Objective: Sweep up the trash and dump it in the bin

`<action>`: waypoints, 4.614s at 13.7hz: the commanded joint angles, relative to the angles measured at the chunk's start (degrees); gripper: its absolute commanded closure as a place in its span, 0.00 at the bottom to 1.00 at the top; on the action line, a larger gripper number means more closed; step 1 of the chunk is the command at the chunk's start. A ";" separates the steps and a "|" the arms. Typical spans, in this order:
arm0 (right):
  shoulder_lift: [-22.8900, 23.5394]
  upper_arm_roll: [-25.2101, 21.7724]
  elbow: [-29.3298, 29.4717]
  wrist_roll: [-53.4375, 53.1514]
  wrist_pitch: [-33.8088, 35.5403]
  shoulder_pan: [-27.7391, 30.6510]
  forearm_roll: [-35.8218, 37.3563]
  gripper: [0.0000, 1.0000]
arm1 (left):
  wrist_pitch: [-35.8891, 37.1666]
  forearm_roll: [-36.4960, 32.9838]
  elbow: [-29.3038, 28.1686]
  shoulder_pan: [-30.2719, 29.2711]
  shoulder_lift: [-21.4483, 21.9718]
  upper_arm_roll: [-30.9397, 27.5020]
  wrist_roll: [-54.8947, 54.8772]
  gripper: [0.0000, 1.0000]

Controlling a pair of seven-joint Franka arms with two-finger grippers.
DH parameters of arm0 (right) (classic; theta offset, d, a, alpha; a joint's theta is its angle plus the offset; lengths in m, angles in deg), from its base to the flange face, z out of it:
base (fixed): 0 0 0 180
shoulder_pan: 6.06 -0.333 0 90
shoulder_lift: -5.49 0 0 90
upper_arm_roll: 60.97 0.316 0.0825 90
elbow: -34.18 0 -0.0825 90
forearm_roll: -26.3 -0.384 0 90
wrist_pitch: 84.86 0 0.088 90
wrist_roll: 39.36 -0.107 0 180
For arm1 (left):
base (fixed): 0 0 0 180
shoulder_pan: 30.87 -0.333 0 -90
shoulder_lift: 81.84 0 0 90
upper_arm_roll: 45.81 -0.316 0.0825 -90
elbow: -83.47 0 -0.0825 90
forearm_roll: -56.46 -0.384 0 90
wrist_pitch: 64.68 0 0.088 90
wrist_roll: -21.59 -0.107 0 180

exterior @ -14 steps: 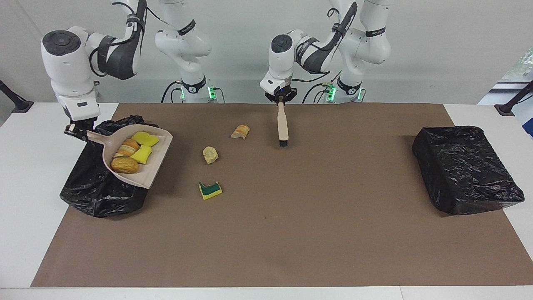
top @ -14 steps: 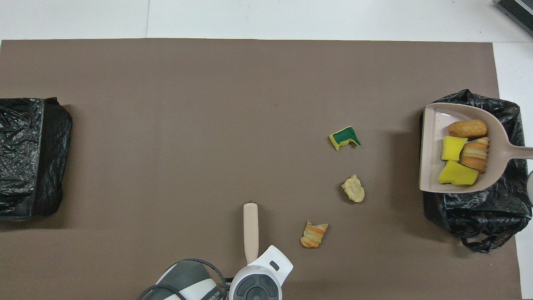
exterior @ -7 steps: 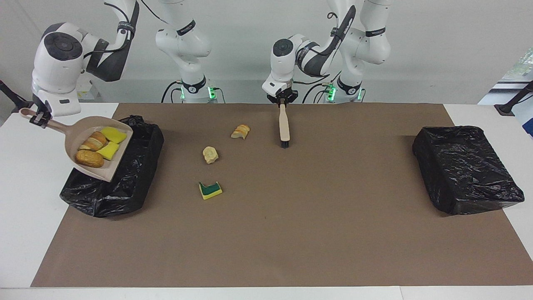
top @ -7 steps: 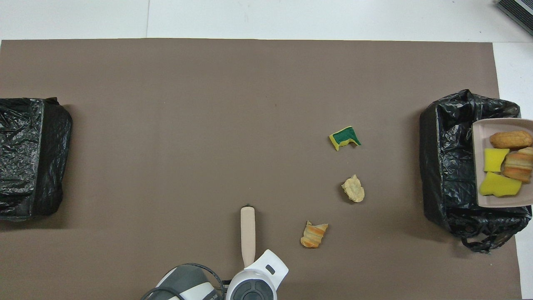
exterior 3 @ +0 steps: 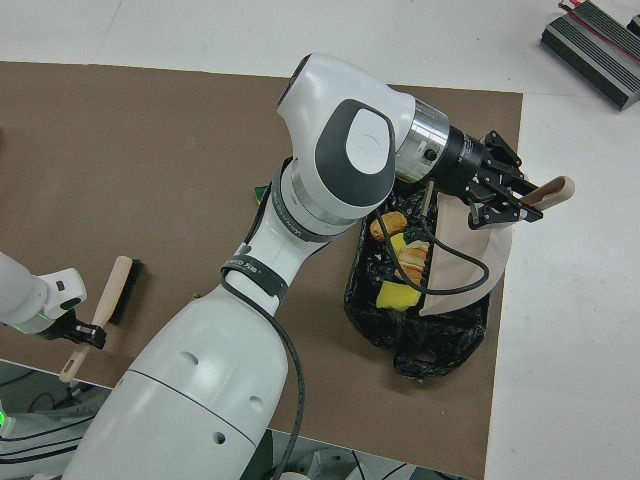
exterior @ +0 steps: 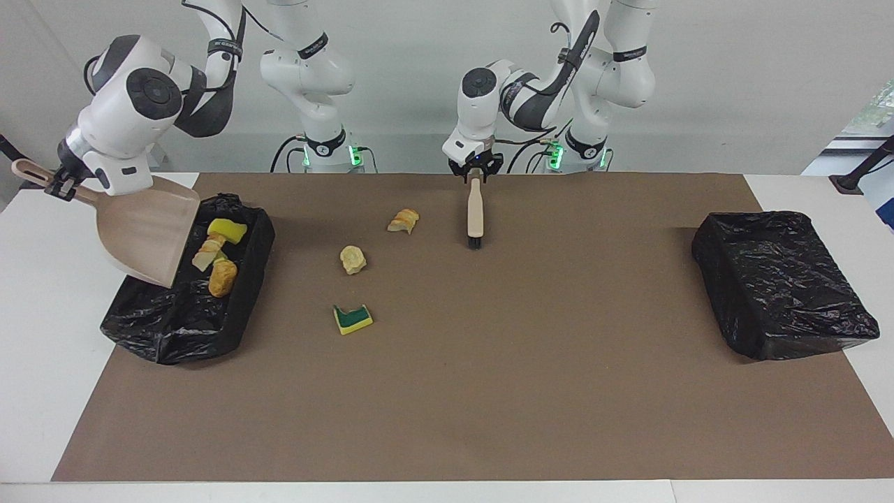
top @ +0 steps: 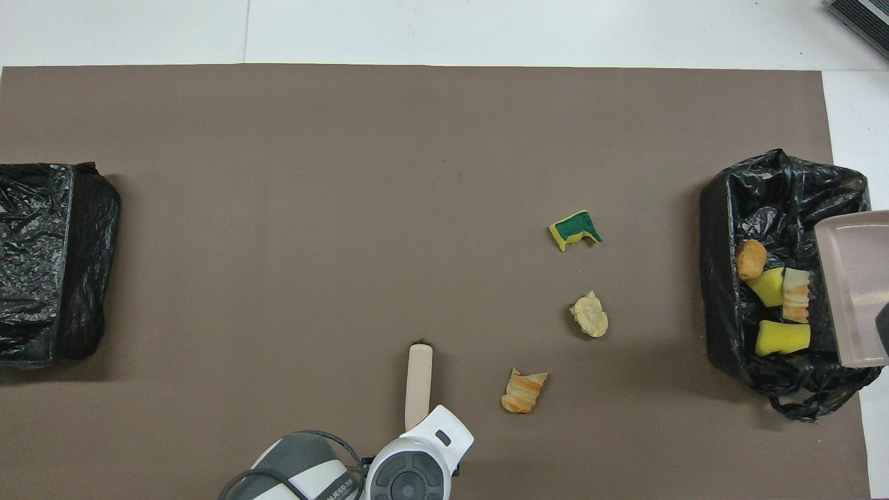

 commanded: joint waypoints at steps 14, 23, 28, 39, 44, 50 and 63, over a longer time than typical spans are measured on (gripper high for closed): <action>-4.63 1.40 2.32 -7.37 4.45 -5.51 -32.72 1.00 | 21.20 -8.67 24.60 -36.90 2.30 -0.34 -36.54 0.00; -4.20 1.40 -0.05 -47.16 11.14 -19.14 -46.24 1.00 | 32.83 -13.50 42.91 -51.07 0.02 -0.43 -55.35 0.00; -2.89 1.40 -1.90 -71.67 11.66 -24.58 -54.61 1.00 | 36.69 -14.39 53.35 -52.57 -6.92 -0.51 -56.87 0.00; 13.70 1.40 8.44 -113.37 3.05 -43.05 -66.21 1.00 | 37.40 -14.47 55.40 -52.31 -6.84 -0.51 -56.43 0.00; 28.12 1.40 20.83 -127.88 0.94 -49.82 -68.06 1.00 | 37.58 -14.47 55.40 -52.31 -3.85 -0.43 -56.43 0.00; 32.53 1.49 22.79 -128.60 -4.07 -50.17 -68.94 1.00 | 37.58 -14.47 55.40 -52.31 -3.77 -0.43 -56.43 0.00; 22.63 2.63 13.07 -124.18 5.15 -55.36 -70.77 0.00 | 37.67 -14.65 55.31 -51.34 -3.77 -0.51 -56.43 0.00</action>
